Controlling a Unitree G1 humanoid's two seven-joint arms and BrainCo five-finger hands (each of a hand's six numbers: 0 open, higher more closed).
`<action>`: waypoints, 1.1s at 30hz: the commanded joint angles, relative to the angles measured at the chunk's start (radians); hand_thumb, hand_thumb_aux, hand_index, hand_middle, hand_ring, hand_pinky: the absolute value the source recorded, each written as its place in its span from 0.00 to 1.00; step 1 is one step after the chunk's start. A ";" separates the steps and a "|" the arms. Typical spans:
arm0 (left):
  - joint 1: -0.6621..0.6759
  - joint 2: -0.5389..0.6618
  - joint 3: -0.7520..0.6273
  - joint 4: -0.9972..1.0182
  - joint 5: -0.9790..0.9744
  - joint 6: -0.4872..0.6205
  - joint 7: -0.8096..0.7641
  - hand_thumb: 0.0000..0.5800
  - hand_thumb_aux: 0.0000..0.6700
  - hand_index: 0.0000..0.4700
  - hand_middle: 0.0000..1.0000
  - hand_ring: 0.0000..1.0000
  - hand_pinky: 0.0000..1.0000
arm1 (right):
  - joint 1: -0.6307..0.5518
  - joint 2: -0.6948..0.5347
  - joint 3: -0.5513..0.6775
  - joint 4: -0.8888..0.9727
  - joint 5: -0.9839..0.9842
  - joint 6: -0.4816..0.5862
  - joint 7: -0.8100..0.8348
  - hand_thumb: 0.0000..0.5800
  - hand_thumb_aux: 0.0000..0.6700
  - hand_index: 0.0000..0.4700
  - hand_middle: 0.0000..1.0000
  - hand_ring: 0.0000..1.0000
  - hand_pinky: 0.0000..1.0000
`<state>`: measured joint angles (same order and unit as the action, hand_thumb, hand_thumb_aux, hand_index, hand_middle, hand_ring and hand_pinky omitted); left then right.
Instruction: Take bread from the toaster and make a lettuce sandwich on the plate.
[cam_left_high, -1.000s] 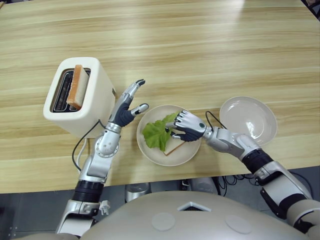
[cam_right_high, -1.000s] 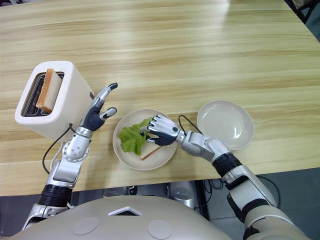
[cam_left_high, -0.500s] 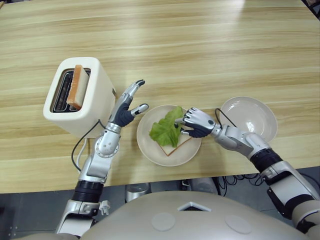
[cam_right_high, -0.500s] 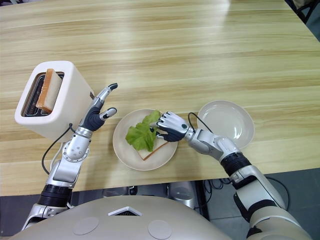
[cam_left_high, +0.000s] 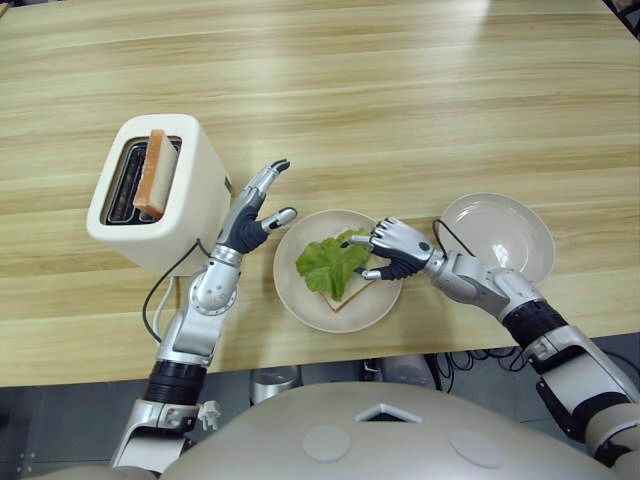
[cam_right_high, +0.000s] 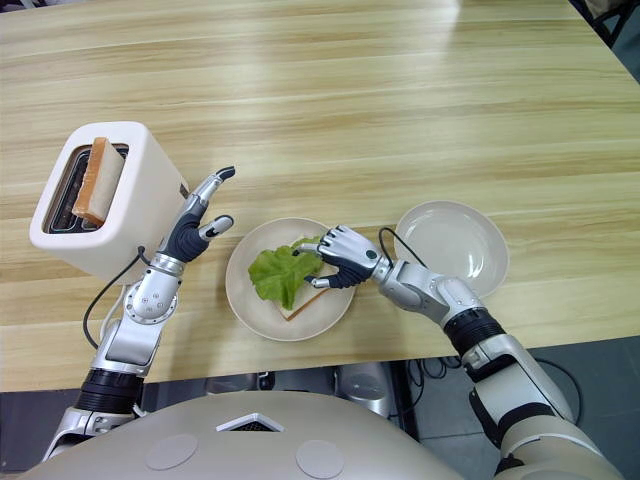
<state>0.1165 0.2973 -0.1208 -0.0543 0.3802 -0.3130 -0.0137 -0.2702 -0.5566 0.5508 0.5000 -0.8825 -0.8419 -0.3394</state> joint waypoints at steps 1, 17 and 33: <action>0.003 0.001 0.006 0.022 0.003 0.003 0.007 0.00 0.00 0.00 0.00 0.00 0.00 | 0.011 -0.021 -0.030 -0.015 0.011 0.003 -0.008 0.41 0.23 0.23 0.96 0.96 0.96; 0.024 0.018 0.033 -0.094 0.048 0.007 0.044 0.00 0.00 0.00 0.00 0.00 0.00 | -0.024 -0.021 -0.136 -0.020 0.058 0.014 -0.052 0.00 0.00 0.00 0.54 0.54 0.54; 0.098 0.113 0.444 -0.364 0.411 0.257 0.161 0.00 0.00 0.00 0.00 0.00 0.00 | 0.026 0.051 -0.223 -0.061 0.113 0.057 -0.107 0.00 0.00 0.00 0.00 0.00 0.00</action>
<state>0.1921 0.3971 0.2941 -0.4484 0.7209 -0.1241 0.1467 -0.2503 -0.5118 0.3399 0.4538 -0.7838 -0.8023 -0.4537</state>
